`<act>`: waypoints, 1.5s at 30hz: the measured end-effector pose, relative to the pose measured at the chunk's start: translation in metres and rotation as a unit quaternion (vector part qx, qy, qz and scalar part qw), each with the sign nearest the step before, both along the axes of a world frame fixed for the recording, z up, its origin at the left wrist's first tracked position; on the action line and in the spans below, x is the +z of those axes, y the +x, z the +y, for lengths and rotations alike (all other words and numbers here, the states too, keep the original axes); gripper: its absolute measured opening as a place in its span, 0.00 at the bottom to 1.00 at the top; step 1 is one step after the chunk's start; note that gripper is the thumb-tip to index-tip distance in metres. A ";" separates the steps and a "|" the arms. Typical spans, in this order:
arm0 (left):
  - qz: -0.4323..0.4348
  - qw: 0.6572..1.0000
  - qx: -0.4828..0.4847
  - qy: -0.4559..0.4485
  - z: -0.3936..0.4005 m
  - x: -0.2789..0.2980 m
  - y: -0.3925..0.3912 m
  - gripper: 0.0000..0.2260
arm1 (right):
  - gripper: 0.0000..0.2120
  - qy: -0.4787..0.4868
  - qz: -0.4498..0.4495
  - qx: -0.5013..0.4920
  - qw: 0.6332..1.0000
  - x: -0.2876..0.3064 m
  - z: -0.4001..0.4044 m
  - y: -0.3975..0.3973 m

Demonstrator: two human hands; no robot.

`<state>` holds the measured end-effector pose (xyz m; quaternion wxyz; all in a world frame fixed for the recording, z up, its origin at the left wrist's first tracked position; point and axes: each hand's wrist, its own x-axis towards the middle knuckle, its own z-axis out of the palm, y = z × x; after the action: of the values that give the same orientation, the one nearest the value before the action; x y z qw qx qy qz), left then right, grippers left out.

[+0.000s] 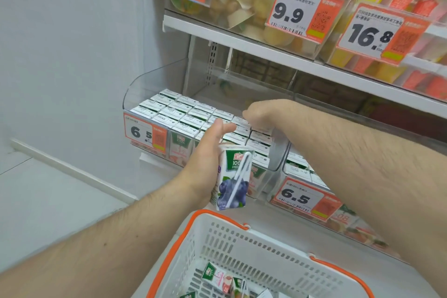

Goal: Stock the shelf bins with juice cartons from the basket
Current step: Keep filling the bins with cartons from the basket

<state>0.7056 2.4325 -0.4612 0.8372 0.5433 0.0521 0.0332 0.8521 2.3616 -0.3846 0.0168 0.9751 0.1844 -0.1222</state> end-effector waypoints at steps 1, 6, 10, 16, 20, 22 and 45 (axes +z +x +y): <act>-0.008 1.000 -0.010 -0.011 -0.001 -0.001 0.000 0.23 | 0.19 0.010 -0.046 0.026 0.999 0.004 -0.003 -0.008; -0.041 0.998 -0.033 -0.034 -0.009 0.000 -0.004 0.26 | 0.14 0.331 -0.120 0.052 0.935 0.012 -0.040 -0.064; -0.072 0.996 -0.041 -0.026 -0.020 0.001 -0.007 0.28 | 0.16 0.415 -0.054 0.104 0.902 -0.010 -0.079 -0.128; -0.027 0.995 -0.098 0.022 -0.037 -0.003 -0.016 0.27 | 0.19 0.337 -0.013 0.140 0.931 -0.035 -0.107 -0.157; -0.048 0.983 -0.162 0.068 -0.048 -0.008 -0.019 0.29 | 0.15 0.392 -0.074 0.106 0.911 -0.047 -0.129 -0.167; -0.077 0.964 -0.222 0.126 -0.045 -0.014 -0.019 0.29 | 0.15 0.407 -0.083 0.112 0.903 -0.046 -0.148 -0.170; -0.239 0.886 0.091 0.386 -0.250 -0.030 -0.001 0.12 | 0.29 0.455 -0.240 -0.094 0.852 -0.039 -0.307 -0.193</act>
<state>0.7050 2.1822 -0.4911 0.5417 0.7922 -0.1171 0.2556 0.6594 2.0545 -0.4238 -0.3968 0.8853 0.1169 0.2125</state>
